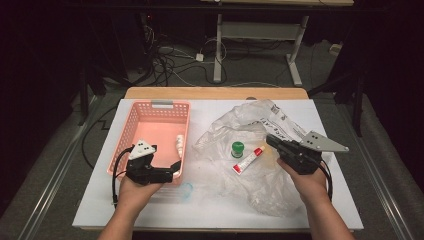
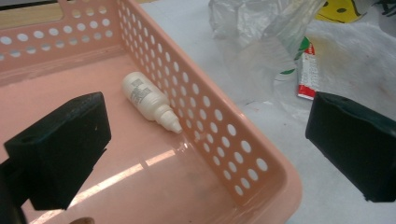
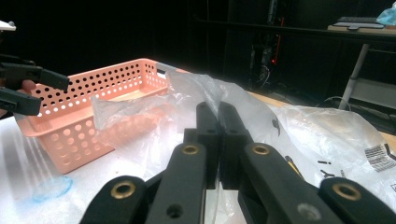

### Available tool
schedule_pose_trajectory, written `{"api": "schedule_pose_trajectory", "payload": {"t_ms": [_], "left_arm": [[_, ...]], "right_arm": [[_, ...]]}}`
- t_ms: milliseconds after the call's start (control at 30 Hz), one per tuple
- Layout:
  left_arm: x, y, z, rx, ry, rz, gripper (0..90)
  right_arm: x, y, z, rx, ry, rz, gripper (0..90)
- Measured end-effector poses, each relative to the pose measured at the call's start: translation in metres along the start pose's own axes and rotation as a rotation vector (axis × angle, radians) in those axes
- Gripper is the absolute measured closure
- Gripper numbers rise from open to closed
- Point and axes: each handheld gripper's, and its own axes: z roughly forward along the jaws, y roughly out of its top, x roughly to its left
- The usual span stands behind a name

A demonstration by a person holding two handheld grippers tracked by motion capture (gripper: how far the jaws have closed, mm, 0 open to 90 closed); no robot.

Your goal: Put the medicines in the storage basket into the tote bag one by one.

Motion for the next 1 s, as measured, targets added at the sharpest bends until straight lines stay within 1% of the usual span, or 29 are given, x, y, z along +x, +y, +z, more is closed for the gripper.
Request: {"api": "schedule_pose_trajectory", "payload": {"t_ms": [100, 167, 267, 333, 367, 433, 467, 533, 633, 667, 733, 833, 1000], "left_arm": [[0.002, 0.001, -0.002, -0.004, -0.004, -0.014, 0.2], [0.003, 0.005, -0.003, -0.005, -0.003, -0.013, 0.4], [0.005, 0.013, -0.004, -0.018, -0.003, -0.016, 1.9], [0.007, 0.020, -0.003, -0.017, 0.009, -0.013, 2.2], [0.009, 0.024, -0.002, -0.018, 0.016, -0.015, 3.0], [0.013, 0.031, 0.001, -0.025, 0.016, -0.030, 3.2], [0.015, 0.034, 0.002, -0.025, 0.025, -0.027, 3.6], [0.018, 0.041, 0.008, -0.017, 0.040, -0.018, 4.0], [0.026, 0.049, 0.018, -0.002, 0.050, -0.029, 4.8], [0.028, 0.051, 0.022, 0.004, 0.057, -0.036, 4.8], [0.033, 0.055, 0.029, 0.019, 0.051, -0.051, 4.9], [0.041, 0.059, 0.040, 0.038, 0.063, -0.068, 5.9], [0.054, 0.064, 0.056, 0.089, 0.077, -0.104, 9.1]], "right_arm": [[0.000, 0.000, 0.000, 0.000, -0.001, 0.000, 90.0], [0.000, 0.000, -0.001, 0.002, 0.000, 0.004, 90.0], [0.001, 0.001, -0.001, 0.000, -0.002, 0.004, 90.0], [0.001, 0.001, 0.000, 0.001, -0.001, 0.002, 90.0], [0.001, 0.001, 0.000, 0.000, 0.001, 0.001, 90.0], [0.002, 0.001, 0.001, 0.001, 0.002, 0.000, 90.0], [0.002, 0.001, 0.000, 0.001, 0.002, 0.000, 90.0], [0.002, 0.001, 0.000, 0.000, 0.001, 0.000, 90.0], [0.001, 0.001, 0.000, 0.001, -0.002, 0.002, 90.0], [0.001, 0.001, 0.000, 0.001, -0.002, 0.002, 90.0], [0.001, 0.000, 0.000, 0.002, -0.003, 0.005, 90.0], [0.001, 0.000, 0.000, 0.003, -0.002, 0.005, 90.0], [-0.001, 0.000, 0.000, 0.000, -0.001, 0.001, 90.0]]}}
